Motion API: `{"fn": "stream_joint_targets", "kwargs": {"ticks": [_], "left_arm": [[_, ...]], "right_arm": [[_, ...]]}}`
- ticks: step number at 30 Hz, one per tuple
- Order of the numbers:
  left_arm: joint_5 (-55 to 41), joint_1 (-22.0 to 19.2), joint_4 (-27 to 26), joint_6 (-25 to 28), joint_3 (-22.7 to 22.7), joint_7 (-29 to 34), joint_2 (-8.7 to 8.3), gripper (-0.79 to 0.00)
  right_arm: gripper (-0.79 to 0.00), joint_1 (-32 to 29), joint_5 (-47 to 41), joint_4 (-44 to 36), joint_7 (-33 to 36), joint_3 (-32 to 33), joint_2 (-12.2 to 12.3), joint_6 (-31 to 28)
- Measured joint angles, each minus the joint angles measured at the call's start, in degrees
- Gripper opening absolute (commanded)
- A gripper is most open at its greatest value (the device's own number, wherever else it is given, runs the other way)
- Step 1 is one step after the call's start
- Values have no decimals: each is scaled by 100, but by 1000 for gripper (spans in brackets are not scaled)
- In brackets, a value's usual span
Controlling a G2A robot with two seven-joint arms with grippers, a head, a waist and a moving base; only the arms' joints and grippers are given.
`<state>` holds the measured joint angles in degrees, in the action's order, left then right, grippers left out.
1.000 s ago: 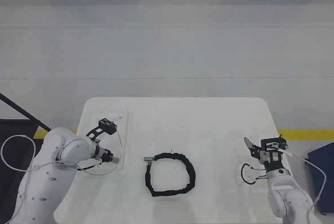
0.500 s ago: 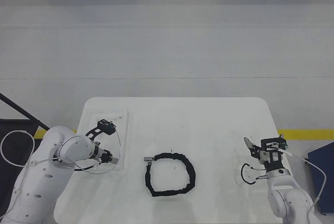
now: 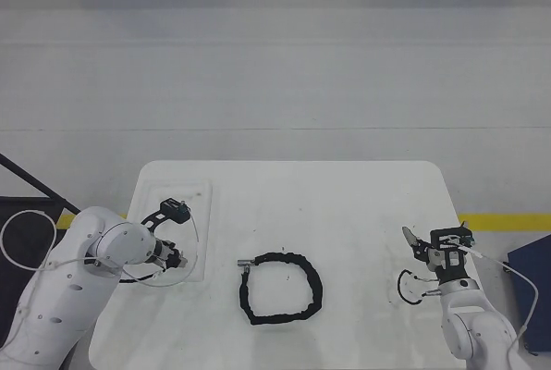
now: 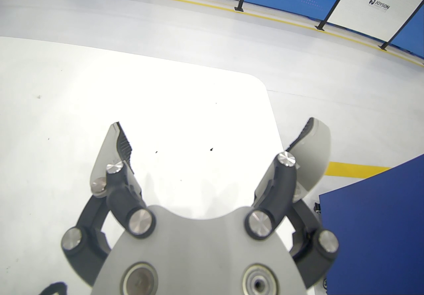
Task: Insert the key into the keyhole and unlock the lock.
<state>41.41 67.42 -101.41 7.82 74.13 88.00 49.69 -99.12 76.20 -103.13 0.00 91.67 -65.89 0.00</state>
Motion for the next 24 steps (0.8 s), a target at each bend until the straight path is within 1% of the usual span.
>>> {"fn": "stream_joint_targets", "kwargs": {"ticks": [2,9,16,21,24], "left_arm": [[-28,-25,8,-14,-33,0,-19,-413],[-122,-164,79,-63,-258,0,-59,-456],[-95,-477,218,-102,-682,0,-84,-493],[-80,-778,369,-213,-989,0,-122,-465],[-87,-922,461,-283,-1152,0,-146,-468]], "right_arm": [[0,0,0,0,0,0,0,0],[0,0,0,0,0,0,0,0],[0,0,0,0,0,0,0,0],[0,0,0,0,0,0,0,0],[0,0,0,0,0,0,0,0]]}}
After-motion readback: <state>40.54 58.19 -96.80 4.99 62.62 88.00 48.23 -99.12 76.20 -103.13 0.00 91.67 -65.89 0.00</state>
